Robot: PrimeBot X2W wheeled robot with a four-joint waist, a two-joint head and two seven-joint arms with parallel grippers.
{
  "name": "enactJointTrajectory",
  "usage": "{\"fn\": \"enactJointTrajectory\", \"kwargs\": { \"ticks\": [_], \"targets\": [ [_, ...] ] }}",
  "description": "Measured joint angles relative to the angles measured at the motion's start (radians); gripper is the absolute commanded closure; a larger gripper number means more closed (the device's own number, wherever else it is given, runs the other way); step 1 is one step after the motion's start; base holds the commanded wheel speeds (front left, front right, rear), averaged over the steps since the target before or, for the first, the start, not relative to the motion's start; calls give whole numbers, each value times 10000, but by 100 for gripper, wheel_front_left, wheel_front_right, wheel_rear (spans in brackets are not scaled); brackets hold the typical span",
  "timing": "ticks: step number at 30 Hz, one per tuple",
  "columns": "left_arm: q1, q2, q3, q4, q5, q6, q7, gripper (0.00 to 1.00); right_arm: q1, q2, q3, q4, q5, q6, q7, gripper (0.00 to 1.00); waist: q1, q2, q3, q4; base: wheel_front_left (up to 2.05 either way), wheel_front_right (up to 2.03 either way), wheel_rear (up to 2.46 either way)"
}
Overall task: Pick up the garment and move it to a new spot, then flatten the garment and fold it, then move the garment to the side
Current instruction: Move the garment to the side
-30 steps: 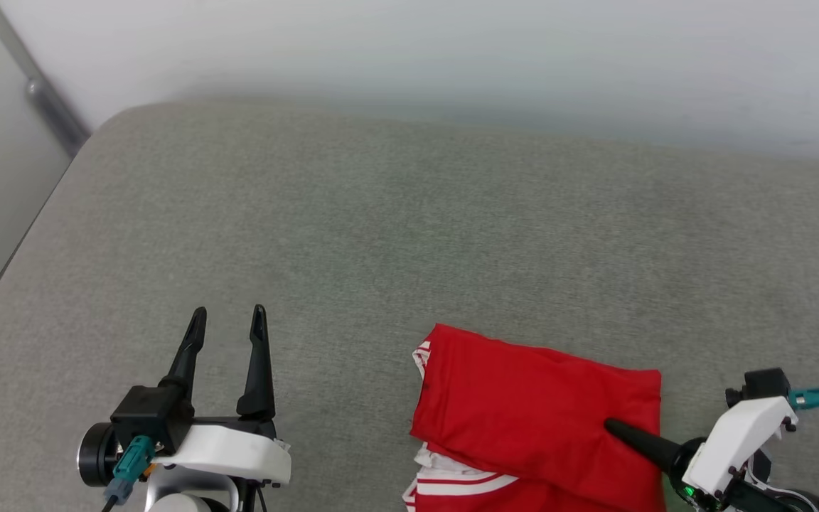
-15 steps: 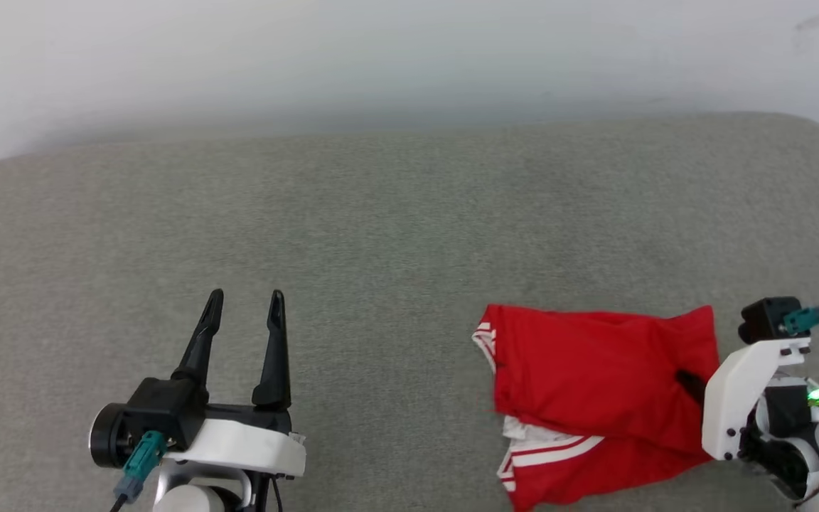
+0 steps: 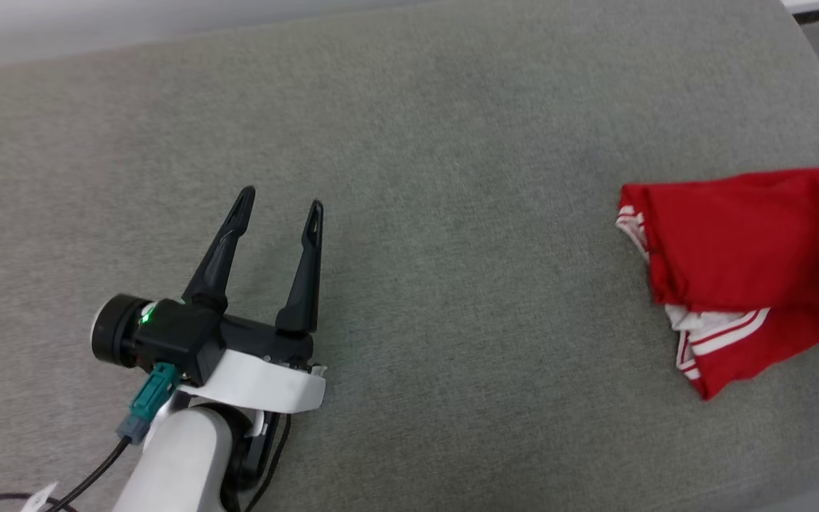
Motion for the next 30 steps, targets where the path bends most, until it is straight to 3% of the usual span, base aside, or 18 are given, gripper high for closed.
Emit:
{"fn": "enactJointTrajectory", "kwargs": {
  "ticks": [6, 12, 13, 14, 22, 30],
  "targets": [
    [-674, 261, -343, -583, 288, -274, 477, 0, -975, 4, -1152, 711, -1139, 0, -1216, 100, 0, 0, 1092, -539, 0, 0, 0],
    [-1274, 418, -782, -773, 464, -646, 828, 0, -1574, 502, -2583, 1388, -2451, 0, -2355, 100, 1, 0, 1994, -869, 0, 0, 0],
    [-1318, 426, -813, -765, 468, -681, 869, 0, -1645, 646, -2788, 1498, -2623, 0, -2577, 71, 1, 0, 2096, -897, 0, 0, 0],
    [-1352, 431, -838, -746, 476, -694, 888, 0, -1694, 757, -2934, 1578, -2899, 0, -2798, 0, 1, 0, 2179, -917, 0, 0, 0],
    [-1267, 439, -723, -585, 357, -510, 792, 0, -1901, 1361, -4401, 1850, -4412, 0, -4577, 0, 0, 0, 2066, -902, 0, 0, 0],
    [-560, 207, -523, -2, -12, -136, 357, 0, -1385, 1822, -4130, 1547, -4560, 0, -5808, 0, -1, 0, 1079, -914, 0, 0, 0]
  ]
}}
